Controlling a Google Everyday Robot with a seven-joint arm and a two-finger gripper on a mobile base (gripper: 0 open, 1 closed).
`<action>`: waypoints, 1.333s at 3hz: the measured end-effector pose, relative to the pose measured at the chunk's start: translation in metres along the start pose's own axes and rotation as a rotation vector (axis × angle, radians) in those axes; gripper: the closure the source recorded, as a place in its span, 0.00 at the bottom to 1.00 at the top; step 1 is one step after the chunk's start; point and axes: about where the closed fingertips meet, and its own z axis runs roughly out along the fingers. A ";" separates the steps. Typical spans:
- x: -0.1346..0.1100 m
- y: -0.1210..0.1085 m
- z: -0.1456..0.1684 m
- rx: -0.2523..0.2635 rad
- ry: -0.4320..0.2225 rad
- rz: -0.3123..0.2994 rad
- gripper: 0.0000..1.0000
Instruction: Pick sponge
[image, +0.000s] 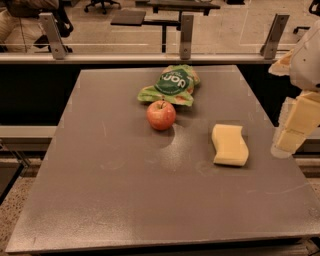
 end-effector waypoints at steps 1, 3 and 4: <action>-0.001 -0.001 0.001 -0.001 -0.005 -0.002 0.00; -0.014 -0.003 0.067 -0.098 -0.059 -0.057 0.00; -0.015 0.004 0.092 -0.143 -0.060 -0.069 0.00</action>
Offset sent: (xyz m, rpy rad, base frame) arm 0.0285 0.0251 -0.0520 0.0697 0.0489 0.1123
